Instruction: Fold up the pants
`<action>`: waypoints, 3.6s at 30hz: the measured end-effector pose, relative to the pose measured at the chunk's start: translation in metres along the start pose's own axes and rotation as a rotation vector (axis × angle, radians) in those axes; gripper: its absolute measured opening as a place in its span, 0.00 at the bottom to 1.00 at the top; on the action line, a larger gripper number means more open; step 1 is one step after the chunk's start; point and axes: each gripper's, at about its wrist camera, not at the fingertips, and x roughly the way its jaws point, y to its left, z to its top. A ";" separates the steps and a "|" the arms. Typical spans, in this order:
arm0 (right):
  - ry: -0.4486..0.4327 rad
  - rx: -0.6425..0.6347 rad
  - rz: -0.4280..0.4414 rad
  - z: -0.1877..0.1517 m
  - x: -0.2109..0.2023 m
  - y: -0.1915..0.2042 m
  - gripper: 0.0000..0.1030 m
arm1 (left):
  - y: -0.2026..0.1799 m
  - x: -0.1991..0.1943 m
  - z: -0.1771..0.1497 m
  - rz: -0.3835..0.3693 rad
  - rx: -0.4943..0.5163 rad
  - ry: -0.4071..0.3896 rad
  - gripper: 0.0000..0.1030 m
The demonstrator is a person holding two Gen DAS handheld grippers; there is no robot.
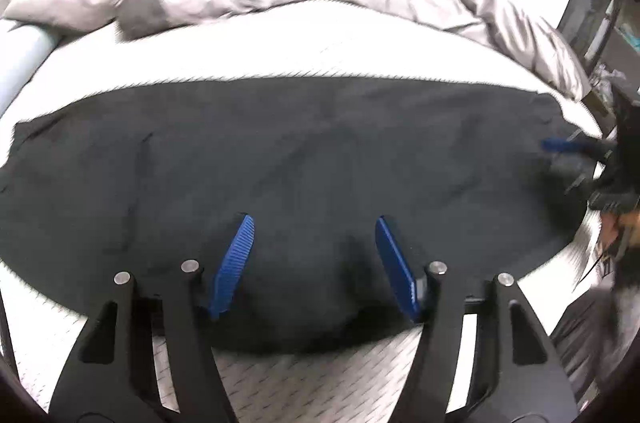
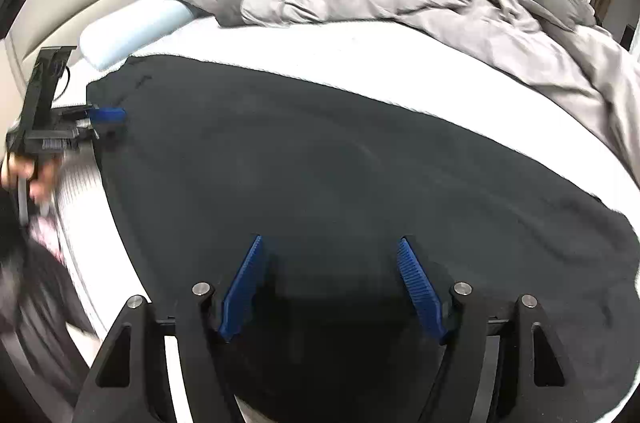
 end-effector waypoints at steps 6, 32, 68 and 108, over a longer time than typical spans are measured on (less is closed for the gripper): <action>0.064 -0.116 -0.028 0.019 0.060 0.065 0.70 | -0.046 0.053 0.029 0.069 -0.065 0.089 0.54; 0.101 -0.017 -0.159 0.042 0.079 0.045 0.81 | -0.042 0.049 0.019 0.126 0.031 0.113 0.67; 0.049 -0.001 -0.182 0.007 0.045 0.017 0.84 | 0.172 -0.043 -0.022 0.300 -0.263 0.006 0.23; 0.071 -0.067 -0.077 -0.041 0.008 0.005 0.83 | -0.094 0.038 0.031 -0.125 0.101 0.100 0.58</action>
